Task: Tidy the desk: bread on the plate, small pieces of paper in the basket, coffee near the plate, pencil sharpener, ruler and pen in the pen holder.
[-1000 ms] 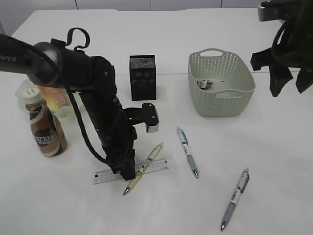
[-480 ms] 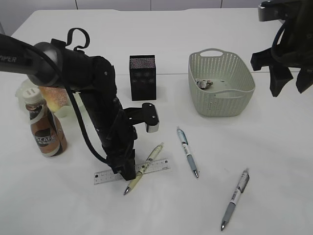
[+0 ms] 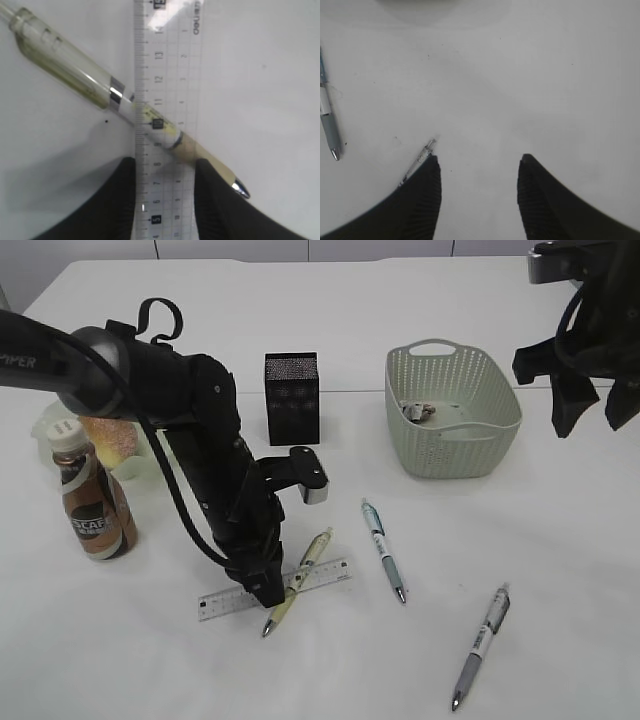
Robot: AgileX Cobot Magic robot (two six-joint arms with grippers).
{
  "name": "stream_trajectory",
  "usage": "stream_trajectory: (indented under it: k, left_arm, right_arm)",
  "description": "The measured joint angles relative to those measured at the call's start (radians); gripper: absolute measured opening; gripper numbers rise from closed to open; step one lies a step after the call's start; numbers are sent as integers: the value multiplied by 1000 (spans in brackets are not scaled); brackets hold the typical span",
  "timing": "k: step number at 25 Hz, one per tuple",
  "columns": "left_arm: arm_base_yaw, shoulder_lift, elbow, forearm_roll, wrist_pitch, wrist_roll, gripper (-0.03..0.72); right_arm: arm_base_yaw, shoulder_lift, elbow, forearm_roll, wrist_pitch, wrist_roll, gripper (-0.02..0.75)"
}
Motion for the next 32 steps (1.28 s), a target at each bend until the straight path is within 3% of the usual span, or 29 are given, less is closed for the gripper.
stream_trajectory:
  k: [32]
  left_arm:
    - [0, 0, -1, 2, -6, -6, 273]
  right_arm:
    - [0, 0, 0, 0, 0, 0, 365]
